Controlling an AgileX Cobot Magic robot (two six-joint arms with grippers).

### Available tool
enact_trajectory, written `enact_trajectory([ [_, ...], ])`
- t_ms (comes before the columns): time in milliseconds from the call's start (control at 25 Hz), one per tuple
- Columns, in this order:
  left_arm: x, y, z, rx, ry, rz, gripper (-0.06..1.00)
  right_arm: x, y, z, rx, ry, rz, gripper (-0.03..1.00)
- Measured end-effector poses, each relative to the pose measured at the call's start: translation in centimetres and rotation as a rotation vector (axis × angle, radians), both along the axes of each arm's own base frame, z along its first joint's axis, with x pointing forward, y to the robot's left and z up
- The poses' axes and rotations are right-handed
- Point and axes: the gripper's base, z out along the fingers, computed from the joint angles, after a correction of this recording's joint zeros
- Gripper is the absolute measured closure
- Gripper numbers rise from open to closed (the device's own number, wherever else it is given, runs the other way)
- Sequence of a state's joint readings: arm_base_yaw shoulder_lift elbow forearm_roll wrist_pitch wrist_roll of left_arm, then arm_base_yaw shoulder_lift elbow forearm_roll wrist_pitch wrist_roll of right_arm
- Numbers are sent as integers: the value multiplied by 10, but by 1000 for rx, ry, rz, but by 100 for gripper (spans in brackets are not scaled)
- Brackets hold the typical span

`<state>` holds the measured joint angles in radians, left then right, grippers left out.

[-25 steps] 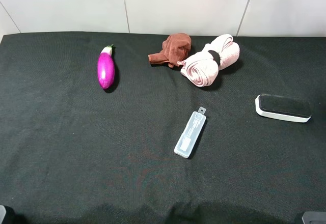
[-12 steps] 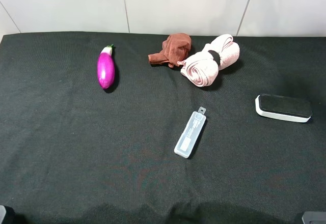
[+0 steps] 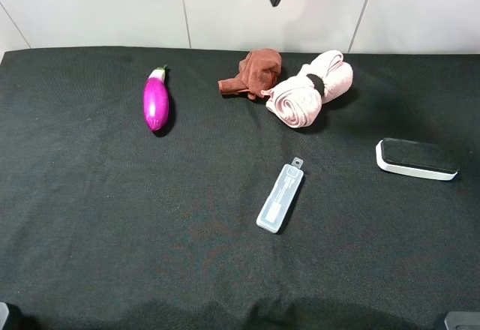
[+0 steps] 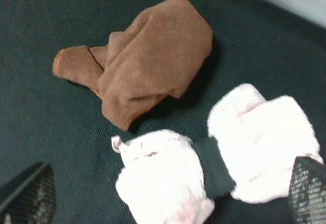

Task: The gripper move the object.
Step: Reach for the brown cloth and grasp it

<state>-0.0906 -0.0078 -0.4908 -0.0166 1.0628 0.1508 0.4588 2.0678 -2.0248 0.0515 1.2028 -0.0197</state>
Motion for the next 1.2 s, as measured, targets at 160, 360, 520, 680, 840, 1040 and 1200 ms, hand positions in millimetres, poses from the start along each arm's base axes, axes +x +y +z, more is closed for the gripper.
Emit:
enact_trajectory([
  [160,0,0,0,0,0,0,-5,12,8,-20,6,31,2,27],
  [360,0,0,0,0,0,0,-5,26,19,-52,44,56,0,27],
  [520,0,0,0,0,0,0,-5,32,22,-66,53,59,-4,27],
  [680,0,0,0,0,0,0,-5,40,27,-83,75,52,-26,27],
  [840,0,0,0,0,0,0,-5,45,30,-96,91,48,-48,27],
  [1040,0,0,0,0,0,0,-5,51,33,-113,106,46,-63,27],
  [1200,0,0,0,0,0,0,-5,55,35,-127,111,45,-74,27],
])
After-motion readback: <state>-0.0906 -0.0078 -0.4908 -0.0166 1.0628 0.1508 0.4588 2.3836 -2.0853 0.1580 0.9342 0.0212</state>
